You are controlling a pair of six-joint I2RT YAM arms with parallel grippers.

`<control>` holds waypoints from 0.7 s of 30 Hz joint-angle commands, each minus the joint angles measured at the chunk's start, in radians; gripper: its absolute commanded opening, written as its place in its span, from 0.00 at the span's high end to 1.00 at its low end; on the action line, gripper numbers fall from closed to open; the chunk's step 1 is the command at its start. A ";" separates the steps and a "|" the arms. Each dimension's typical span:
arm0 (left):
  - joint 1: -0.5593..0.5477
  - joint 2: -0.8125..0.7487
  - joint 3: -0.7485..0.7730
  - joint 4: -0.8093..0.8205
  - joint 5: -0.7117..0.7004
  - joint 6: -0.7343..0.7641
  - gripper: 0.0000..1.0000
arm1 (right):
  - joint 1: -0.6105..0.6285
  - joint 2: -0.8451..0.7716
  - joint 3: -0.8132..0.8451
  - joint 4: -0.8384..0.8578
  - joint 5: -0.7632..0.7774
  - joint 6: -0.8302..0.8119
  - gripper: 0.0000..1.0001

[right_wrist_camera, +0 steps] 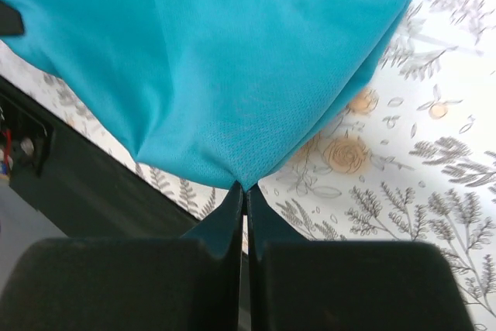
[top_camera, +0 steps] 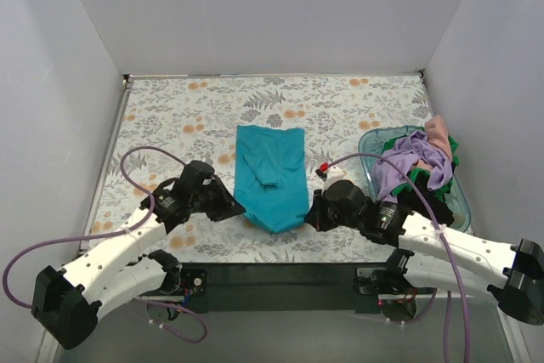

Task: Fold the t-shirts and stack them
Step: Fold the tshirt

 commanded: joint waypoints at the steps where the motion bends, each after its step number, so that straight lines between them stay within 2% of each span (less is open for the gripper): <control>1: -0.003 0.033 0.091 0.031 -0.040 0.025 1.00 | -0.005 -0.032 0.111 -0.036 0.148 0.012 0.99; 5: -0.002 0.112 0.200 0.033 -0.101 0.039 1.00 | -0.061 -0.029 0.184 -0.045 0.207 -0.044 0.99; 7: -0.002 0.157 0.264 0.026 -0.130 0.042 1.00 | -0.148 -0.006 0.213 -0.044 0.176 -0.071 0.99; 13: 0.006 0.271 0.407 0.045 -0.179 0.060 1.00 | -0.357 0.107 0.315 0.009 -0.017 -0.190 0.99; 17: 0.039 0.359 0.457 0.042 -0.225 0.062 1.00 | -0.430 0.199 0.390 0.041 -0.094 -0.238 0.99; 21: 0.101 0.424 0.502 0.059 -0.215 0.077 1.00 | -0.474 0.303 0.460 0.084 -0.180 -0.272 0.99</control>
